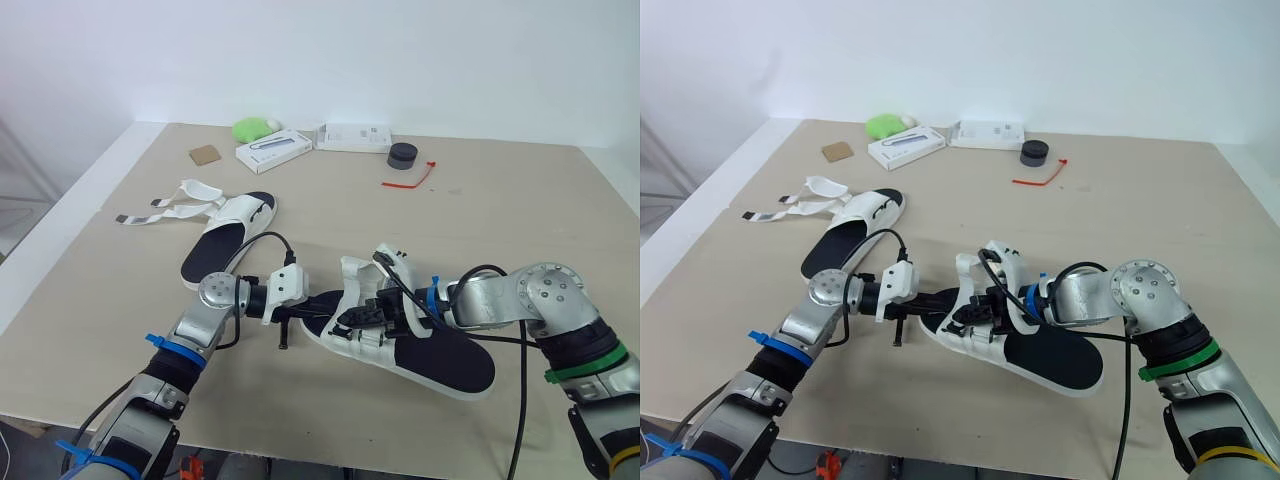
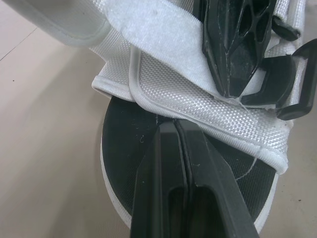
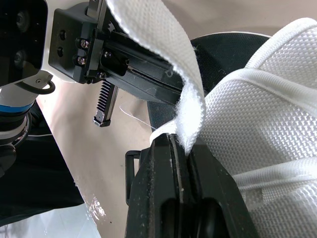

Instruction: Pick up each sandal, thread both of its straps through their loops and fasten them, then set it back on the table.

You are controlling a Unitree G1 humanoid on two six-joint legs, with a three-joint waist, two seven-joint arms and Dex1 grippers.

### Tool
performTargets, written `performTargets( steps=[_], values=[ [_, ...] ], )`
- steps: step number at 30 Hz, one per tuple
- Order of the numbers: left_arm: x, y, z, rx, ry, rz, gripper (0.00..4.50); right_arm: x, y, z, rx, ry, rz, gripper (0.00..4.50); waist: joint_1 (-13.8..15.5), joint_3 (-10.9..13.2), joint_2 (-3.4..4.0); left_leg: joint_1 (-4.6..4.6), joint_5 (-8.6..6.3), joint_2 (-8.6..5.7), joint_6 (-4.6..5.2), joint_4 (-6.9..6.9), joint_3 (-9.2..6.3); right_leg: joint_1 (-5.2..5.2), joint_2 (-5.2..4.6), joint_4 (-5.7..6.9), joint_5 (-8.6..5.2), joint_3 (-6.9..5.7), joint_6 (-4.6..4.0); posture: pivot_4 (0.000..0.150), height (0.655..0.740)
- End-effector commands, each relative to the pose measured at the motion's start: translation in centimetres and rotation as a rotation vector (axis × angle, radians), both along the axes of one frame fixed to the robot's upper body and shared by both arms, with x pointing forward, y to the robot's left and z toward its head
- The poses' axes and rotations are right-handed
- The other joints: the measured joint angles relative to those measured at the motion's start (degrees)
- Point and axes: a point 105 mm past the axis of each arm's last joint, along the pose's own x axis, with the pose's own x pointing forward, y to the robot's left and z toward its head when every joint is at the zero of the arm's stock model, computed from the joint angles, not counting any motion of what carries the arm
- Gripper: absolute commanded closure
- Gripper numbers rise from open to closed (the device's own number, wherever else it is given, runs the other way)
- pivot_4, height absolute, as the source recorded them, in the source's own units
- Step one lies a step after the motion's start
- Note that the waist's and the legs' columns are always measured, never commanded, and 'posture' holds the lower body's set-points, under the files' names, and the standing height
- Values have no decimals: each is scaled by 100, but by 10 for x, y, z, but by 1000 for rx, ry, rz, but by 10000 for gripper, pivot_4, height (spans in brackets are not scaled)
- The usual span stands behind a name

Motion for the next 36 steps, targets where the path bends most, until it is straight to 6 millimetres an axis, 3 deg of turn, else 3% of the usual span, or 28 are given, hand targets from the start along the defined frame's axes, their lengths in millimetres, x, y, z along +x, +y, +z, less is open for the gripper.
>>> performTargets(
  steps=[1,2,14,24,36],
  values=[
    [-25,4,-59,179,183,-39,45000,-25,17,73,323,-199,218,44638,0,4,6,-2,0,-1,0,0,0,-2,0,0,0,1,1,1500,7400],
    [-25,4,-59,179,183,-39,45000,-29,17,81,359,-224,246,44638,0,4,7,-2,0,-2,0,0,1,-2,0,0,-1,1,3,1500,7400],
    [-26,4,-59,180,185,-41,45000,-32,18,77,358,-217,242,44638,-2,4,7,2,0,-1,0,3,-5,5,1,1,-1,-2,3,1500,7400],
    [-25,4,-59,177,186,-35,45000,-14,14,45,203,-128,150,44638,-2,4,7,2,0,-1,0,3,-5,5,0,2,-1,-1,3,1500,7400],
    [-25,4,-60,174,188,-29,45000,1,10,36,143,-112,137,44638,-2,3,7,2,0,-2,0,4,-5,5,1,2,-1,-1,4,1500,7400]
  ],
)
